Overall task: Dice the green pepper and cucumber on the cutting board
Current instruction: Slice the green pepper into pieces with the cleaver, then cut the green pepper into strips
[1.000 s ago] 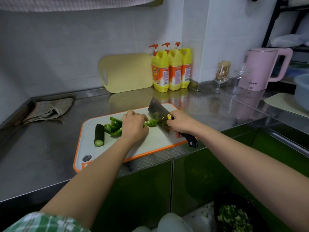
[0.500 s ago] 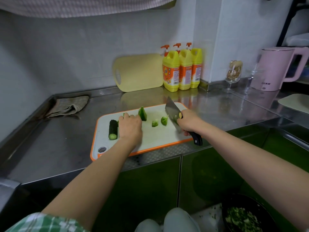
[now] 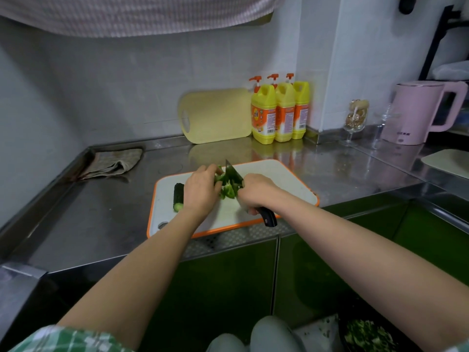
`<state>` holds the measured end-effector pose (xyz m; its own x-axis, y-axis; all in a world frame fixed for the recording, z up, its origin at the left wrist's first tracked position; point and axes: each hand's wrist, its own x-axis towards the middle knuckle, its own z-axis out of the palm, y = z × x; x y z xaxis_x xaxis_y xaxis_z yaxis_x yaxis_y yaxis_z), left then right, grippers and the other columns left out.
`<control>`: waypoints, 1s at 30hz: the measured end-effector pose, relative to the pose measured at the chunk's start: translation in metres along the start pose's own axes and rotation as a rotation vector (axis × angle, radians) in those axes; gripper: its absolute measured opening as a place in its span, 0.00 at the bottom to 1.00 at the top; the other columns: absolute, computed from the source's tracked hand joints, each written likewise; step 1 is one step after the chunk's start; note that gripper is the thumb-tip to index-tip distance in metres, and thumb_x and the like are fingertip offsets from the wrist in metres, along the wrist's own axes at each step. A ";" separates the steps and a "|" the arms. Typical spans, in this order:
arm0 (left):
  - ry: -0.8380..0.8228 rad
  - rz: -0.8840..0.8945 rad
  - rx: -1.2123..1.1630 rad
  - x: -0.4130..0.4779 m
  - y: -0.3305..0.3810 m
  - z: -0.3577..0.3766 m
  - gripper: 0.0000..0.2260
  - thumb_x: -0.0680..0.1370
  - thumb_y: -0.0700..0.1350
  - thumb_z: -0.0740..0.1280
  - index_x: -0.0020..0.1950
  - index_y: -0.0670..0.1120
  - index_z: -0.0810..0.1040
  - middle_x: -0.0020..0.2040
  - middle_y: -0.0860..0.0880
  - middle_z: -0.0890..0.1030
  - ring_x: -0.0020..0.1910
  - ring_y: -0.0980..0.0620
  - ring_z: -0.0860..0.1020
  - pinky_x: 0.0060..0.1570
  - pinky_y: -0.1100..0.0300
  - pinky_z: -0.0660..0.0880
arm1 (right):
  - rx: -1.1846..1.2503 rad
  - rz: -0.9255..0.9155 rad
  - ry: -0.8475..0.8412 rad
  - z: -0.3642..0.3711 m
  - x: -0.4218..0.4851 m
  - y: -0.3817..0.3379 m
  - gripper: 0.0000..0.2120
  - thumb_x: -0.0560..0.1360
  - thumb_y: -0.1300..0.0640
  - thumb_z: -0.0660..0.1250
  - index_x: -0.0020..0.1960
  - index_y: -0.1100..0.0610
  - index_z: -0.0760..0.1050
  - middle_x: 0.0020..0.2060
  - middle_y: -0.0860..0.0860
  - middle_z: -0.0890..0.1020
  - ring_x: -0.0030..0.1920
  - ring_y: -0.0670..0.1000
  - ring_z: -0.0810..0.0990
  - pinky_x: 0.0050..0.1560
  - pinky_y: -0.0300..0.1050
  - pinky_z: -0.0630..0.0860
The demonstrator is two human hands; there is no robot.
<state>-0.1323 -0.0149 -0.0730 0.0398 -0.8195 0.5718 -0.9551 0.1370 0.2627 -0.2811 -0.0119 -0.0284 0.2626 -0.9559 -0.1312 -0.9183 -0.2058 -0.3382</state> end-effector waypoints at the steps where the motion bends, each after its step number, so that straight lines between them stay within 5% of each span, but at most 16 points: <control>1: -0.006 0.017 -0.040 0.001 0.003 0.001 0.10 0.75 0.43 0.69 0.56 0.45 0.78 0.49 0.42 0.78 0.48 0.40 0.77 0.42 0.50 0.73 | 0.044 -0.004 0.024 -0.002 0.002 0.005 0.02 0.69 0.67 0.67 0.40 0.64 0.79 0.33 0.58 0.82 0.36 0.58 0.83 0.43 0.49 0.82; 3: -0.036 0.071 -0.113 0.005 0.012 0.006 0.10 0.74 0.42 0.70 0.55 0.47 0.80 0.49 0.44 0.79 0.48 0.42 0.77 0.43 0.50 0.74 | 0.143 0.012 0.087 -0.011 0.005 0.022 0.05 0.71 0.66 0.65 0.44 0.65 0.78 0.38 0.61 0.84 0.40 0.61 0.84 0.45 0.55 0.83; 8: -0.068 0.234 -0.110 0.013 0.047 0.030 0.09 0.70 0.40 0.73 0.49 0.44 0.79 0.44 0.44 0.81 0.47 0.41 0.78 0.42 0.50 0.74 | 0.340 -0.005 0.221 -0.031 -0.003 0.068 0.11 0.79 0.61 0.54 0.39 0.55 0.67 0.29 0.55 0.76 0.25 0.55 0.78 0.30 0.45 0.76; 11: -0.104 0.232 -0.083 0.016 0.062 0.046 0.06 0.71 0.42 0.72 0.46 0.43 0.80 0.43 0.43 0.81 0.48 0.41 0.76 0.44 0.50 0.71 | 0.315 0.022 0.168 -0.026 -0.001 0.084 0.07 0.78 0.63 0.54 0.45 0.61 0.70 0.30 0.58 0.77 0.26 0.56 0.78 0.26 0.42 0.74; 16: -0.192 0.241 -0.092 0.010 0.054 0.059 0.09 0.70 0.50 0.70 0.48 0.50 0.84 0.51 0.47 0.80 0.54 0.46 0.73 0.54 0.54 0.66 | 0.220 0.044 0.070 -0.021 0.005 0.090 0.08 0.79 0.59 0.57 0.50 0.63 0.71 0.48 0.65 0.82 0.44 0.62 0.82 0.30 0.43 0.71; 21: -0.244 0.186 -0.147 0.009 0.040 0.054 0.11 0.74 0.53 0.70 0.54 0.51 0.79 0.49 0.47 0.80 0.50 0.46 0.77 0.50 0.53 0.70 | 0.255 0.079 -0.014 -0.023 0.012 0.092 0.08 0.76 0.67 0.55 0.52 0.66 0.71 0.35 0.60 0.83 0.26 0.52 0.78 0.24 0.42 0.76; 24: -0.218 0.174 -0.117 0.011 0.044 0.055 0.08 0.75 0.51 0.69 0.51 0.49 0.80 0.46 0.47 0.80 0.46 0.45 0.77 0.46 0.54 0.65 | 0.280 0.060 0.009 -0.020 0.018 0.093 0.08 0.77 0.68 0.54 0.55 0.64 0.67 0.30 0.57 0.79 0.24 0.52 0.76 0.21 0.40 0.72; 30: -0.102 0.253 0.046 0.012 0.032 0.056 0.04 0.74 0.43 0.69 0.46 0.43 0.79 0.43 0.43 0.78 0.43 0.40 0.76 0.42 0.49 0.72 | 0.306 0.017 0.118 -0.028 0.023 0.088 0.09 0.77 0.67 0.53 0.53 0.62 0.68 0.31 0.61 0.77 0.25 0.56 0.76 0.24 0.42 0.71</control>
<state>-0.1785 -0.0513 -0.1011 -0.2288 -0.8144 0.5333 -0.9433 0.3209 0.0852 -0.3638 -0.0573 -0.0353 0.1954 -0.9800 -0.0365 -0.7858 -0.1342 -0.6037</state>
